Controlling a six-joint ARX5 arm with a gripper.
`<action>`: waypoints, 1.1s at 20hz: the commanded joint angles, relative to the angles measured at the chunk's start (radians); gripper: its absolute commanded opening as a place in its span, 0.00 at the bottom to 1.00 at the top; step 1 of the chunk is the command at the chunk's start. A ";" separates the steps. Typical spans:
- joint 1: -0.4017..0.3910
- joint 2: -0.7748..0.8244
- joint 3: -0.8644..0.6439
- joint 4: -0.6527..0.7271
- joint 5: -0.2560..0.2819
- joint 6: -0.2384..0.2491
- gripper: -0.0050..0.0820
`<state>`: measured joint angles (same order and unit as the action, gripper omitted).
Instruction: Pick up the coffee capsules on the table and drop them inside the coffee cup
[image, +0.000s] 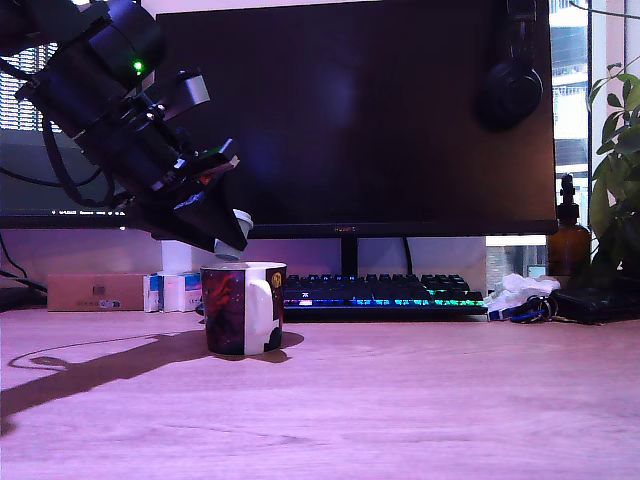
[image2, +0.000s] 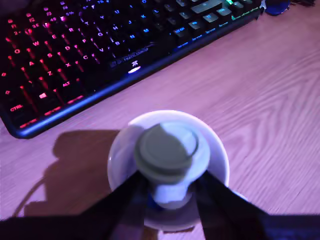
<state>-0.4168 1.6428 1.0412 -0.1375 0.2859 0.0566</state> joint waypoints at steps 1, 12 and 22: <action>-0.002 0.002 0.001 0.000 -0.003 0.004 0.14; -0.002 0.001 0.010 -0.041 -0.003 0.004 0.36; -0.002 -0.050 0.048 -0.098 0.002 0.003 0.16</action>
<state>-0.4168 1.6257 1.0851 -0.2302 0.2867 0.0566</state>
